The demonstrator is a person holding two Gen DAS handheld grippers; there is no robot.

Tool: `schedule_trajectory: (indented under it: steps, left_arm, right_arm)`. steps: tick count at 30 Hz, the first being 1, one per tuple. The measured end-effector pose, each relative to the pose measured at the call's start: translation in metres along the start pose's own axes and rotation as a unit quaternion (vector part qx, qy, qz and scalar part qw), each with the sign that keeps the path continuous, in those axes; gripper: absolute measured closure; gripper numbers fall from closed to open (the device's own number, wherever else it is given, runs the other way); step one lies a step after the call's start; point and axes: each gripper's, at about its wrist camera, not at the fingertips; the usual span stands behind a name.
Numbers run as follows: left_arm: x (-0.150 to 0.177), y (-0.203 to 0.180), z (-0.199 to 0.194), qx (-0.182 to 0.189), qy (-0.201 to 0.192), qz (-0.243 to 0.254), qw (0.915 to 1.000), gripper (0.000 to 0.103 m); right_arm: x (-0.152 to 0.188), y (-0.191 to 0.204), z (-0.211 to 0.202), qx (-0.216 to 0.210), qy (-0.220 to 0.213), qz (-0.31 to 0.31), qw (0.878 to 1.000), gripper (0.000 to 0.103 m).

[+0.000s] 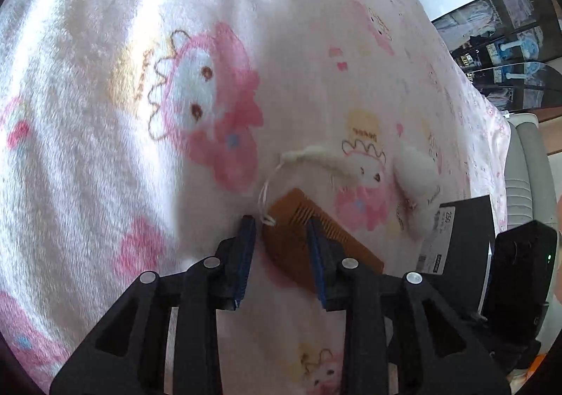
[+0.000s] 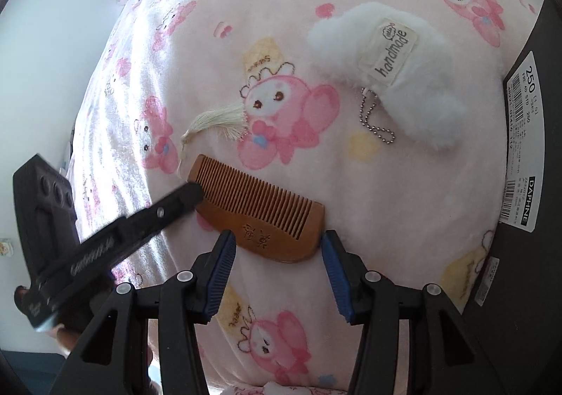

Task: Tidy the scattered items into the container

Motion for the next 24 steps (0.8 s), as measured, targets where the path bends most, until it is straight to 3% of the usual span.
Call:
schedule_trajectory:
  steps: [5, 10, 13, 18, 24]
  left_arm:
    - [0.0, -0.007, 0.01, -0.007, 0.011, 0.017, 0.9998, 0.074]
    - [0.033, -0.013, -0.012, 0.015, 0.029, 0.021, 0.9993, 0.074]
    - [0.054, -0.012, -0.023, -0.015, 0.015, 0.023, 0.9995, 0.074]
    - [0.04, 0.005, -0.018, -0.003, -0.001, -0.015, 0.9999, 0.073]
    - [0.038, -0.002, -0.003, -0.005, -0.005, -0.011, 0.9999, 0.072]
  right_arm:
    - [-0.006, -0.004, 0.003, -0.015, 0.008, 0.01, 1.0, 0.056]
    - [-0.006, -0.008, -0.014, 0.002, -0.014, 0.015, 1.0, 0.054]
    - [-0.009, -0.003, -0.017, -0.013, -0.023, 0.014, 1.0, 0.054]
    - [-0.011, 0.004, -0.007, 0.0, -0.006, 0.001, 1.0, 0.054]
    - [-0.012, 0.014, -0.005, -0.008, 0.001, -0.009, 1.0, 0.054]
Point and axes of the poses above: each gripper's, at about its wrist camera, not at the fingertips, and z roughly the way its jaws point, y to its left, x to its underside, and after that the axes turned 2 degrees about z, right-handed
